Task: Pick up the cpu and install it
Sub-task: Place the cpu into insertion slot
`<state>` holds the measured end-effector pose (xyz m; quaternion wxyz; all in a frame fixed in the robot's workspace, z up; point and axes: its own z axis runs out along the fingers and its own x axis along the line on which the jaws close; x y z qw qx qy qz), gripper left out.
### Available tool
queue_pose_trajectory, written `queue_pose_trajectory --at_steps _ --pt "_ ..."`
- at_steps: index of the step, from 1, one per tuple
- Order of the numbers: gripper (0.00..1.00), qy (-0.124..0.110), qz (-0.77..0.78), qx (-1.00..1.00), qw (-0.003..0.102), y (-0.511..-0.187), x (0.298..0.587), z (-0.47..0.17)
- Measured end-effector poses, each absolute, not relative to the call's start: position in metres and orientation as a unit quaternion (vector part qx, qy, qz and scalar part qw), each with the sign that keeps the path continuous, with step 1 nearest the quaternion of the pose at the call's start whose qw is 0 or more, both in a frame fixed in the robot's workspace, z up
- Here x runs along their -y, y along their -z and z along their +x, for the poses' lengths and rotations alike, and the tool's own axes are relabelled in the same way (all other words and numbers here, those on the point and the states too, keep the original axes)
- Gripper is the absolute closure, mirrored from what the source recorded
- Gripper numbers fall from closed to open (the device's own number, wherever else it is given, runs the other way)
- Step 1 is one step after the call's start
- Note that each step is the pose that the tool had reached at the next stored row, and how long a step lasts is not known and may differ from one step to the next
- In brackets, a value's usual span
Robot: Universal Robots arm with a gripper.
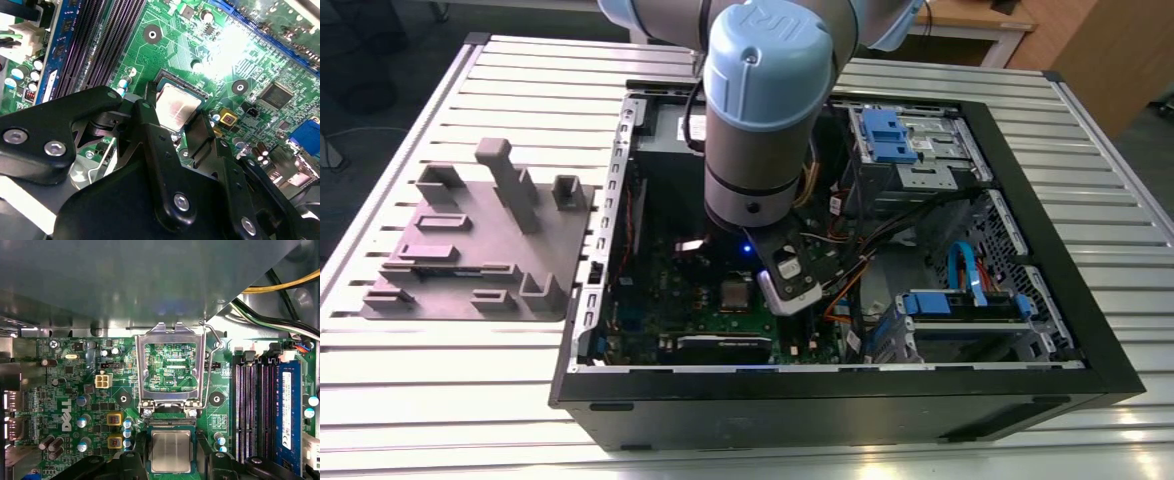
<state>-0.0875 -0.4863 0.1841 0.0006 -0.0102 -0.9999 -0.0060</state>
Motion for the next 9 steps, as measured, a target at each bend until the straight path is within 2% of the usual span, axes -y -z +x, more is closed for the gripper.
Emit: queue_pose_trajectory --at_steps 9 --pt "0.52 0.006 -0.010 1.000 0.000 -0.1837 0.4862 -0.0873"
